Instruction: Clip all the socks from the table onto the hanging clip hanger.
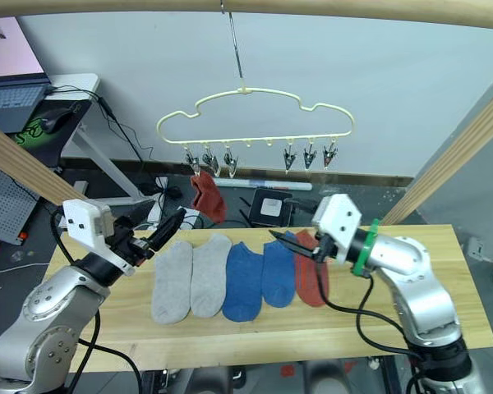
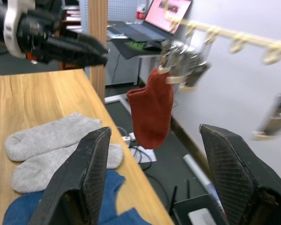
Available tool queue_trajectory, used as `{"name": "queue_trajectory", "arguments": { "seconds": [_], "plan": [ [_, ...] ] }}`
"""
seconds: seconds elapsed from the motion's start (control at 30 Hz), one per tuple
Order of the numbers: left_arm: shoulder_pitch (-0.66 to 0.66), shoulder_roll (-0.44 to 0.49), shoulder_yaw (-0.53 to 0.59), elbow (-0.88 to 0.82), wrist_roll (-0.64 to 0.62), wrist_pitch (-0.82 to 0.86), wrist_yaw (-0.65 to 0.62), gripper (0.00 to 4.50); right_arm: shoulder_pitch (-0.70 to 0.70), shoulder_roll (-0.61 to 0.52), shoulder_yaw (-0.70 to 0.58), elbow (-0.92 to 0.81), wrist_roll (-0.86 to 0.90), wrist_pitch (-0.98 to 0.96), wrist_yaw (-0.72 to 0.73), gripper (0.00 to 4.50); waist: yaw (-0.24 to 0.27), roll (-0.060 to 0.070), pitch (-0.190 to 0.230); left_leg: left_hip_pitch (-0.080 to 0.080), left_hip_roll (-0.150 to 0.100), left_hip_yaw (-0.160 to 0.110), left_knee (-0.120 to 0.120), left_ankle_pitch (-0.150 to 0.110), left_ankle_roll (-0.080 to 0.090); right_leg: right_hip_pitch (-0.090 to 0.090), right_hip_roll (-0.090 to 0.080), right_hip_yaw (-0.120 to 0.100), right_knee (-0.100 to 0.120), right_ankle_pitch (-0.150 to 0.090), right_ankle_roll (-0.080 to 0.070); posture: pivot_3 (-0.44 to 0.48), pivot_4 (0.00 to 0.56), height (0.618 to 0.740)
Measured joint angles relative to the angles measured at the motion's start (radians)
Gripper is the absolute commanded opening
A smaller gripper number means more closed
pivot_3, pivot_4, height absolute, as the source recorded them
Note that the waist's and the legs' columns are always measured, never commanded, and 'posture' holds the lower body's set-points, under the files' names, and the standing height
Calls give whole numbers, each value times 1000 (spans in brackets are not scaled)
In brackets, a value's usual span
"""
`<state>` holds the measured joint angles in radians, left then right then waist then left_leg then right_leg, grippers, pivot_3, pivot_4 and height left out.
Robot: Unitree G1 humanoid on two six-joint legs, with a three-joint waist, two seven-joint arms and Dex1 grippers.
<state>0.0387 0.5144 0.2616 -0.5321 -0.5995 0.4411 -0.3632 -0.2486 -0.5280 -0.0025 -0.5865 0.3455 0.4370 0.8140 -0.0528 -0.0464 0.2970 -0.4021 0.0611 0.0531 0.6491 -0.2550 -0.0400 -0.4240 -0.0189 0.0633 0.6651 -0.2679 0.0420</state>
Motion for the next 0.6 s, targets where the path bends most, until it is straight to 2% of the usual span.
{"name": "queue_trajectory", "arguments": {
  "seconds": [0.2,0.4,0.43,0.5,0.57,0.6],
  "plan": [
    [-8,-38,-50,6,78,-61,-2,3625,23,-71,-58,-2,74,30,13,3134,-8,-1,-21,0,-1,1,1,0,0,0,0,1,0,0,0,-98,191,740],
    [-27,-139,-106,26,151,-130,25,3625,7,-87,-55,1,90,29,10,3134,-8,-1,-33,-1,-1,2,11,0,1,4,2,0,2,0,-1,-99,188,740],
    [-31,-148,-109,32,158,-137,26,3335,3,-87,-54,1,92,29,10,3172,-8,-1,-33,-1,-1,2,12,0,1,4,3,0,2,1,-1,-100,190,740],
    [-41,-164,-121,36,170,-148,27,3079,-1,-88,-53,1,98,29,10,3172,-8,-1,-34,-1,-1,2,14,0,1,4,3,0,2,2,-1,-103,193,740],
    [-51,-176,-133,39,184,-157,28,2537,-3,-91,-51,1,101,29,11,3172,-8,-1,-34,-1,-1,3,15,0,2,4,3,1,3,3,-1,-103,194,740],
    [-56,-183,-139,47,191,-164,28,2537,-6,-94,-51,1,106,30,11,3172,-8,-1,-34,0,-1,3,15,0,2,4,3,1,3,4,-1,-103,198,740]
  ]
}}
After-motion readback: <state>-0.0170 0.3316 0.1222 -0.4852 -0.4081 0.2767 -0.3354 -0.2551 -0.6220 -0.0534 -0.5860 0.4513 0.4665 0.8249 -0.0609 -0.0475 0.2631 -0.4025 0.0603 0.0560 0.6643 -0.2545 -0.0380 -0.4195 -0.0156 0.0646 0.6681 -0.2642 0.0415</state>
